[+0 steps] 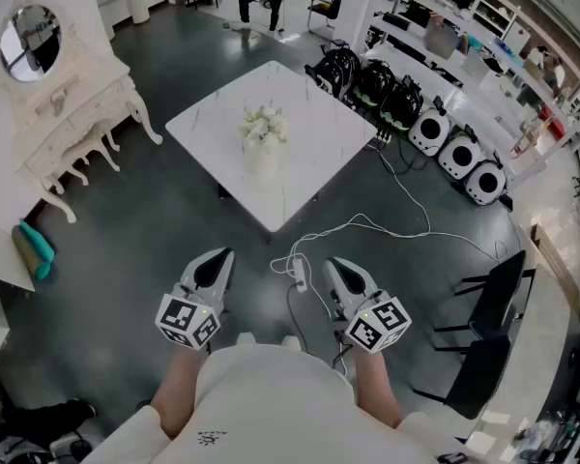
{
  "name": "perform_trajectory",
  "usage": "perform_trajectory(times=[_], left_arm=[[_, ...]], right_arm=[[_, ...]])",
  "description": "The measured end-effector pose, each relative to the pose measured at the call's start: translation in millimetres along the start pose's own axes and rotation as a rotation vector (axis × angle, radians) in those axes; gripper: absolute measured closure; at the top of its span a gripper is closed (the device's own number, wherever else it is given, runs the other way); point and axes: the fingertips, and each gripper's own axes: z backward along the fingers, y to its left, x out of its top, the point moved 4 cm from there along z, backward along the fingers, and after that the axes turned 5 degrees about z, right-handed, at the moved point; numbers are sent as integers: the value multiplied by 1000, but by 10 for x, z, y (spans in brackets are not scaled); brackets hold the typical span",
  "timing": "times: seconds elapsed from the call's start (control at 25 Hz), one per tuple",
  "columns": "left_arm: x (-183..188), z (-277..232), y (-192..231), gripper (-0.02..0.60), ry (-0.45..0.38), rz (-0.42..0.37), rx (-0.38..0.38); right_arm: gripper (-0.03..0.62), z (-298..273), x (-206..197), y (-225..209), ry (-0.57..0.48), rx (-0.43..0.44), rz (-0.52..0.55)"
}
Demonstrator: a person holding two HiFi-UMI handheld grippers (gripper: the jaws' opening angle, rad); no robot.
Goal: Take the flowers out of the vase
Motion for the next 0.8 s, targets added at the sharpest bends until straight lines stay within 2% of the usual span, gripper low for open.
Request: perform_trajectory(times=[0.44, 0.8], left_arm=[[19, -67, -60, 592, -10, -8, -5], [50, -18, 86, 592, -9, -5, -4]], right_arm=[[594, -3, -1, -59, 11, 7, 20], [594, -66, 29, -84, -2, -19, 2]])
